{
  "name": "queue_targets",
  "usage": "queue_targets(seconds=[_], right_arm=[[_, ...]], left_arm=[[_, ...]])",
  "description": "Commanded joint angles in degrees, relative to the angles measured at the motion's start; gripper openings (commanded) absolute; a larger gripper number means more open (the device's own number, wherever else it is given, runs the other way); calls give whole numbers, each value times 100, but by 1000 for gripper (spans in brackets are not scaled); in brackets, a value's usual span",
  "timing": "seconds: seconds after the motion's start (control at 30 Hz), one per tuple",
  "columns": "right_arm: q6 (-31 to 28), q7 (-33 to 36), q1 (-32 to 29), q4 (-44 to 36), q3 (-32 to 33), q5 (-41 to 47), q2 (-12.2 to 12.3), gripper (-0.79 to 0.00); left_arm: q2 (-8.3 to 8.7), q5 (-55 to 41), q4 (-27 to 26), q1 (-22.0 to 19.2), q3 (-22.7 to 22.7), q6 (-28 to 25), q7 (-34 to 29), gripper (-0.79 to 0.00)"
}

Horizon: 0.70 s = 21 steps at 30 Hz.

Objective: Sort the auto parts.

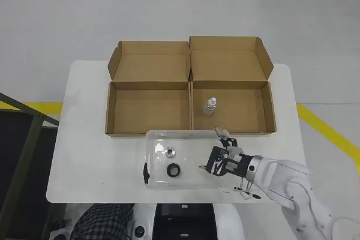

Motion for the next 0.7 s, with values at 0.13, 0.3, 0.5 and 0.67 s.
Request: queue_targets(seconds=[0.13,0.3,0.5,0.67], right_arm=[[-420,156,-69,67,67,-46,60,0],[-622,292,-119,42,27,-247,102,0],[-678,437,-78,134,-124,-380,122,0],[-610,616,53,296,-235,-317,123,0]], left_arm=[[0,0,0,0,0,0,0,0],[0,0,0,0,0,0,0,0],[0,0,0,0,0,0,0,0],[0,0,0,0,0,0,0,0]])
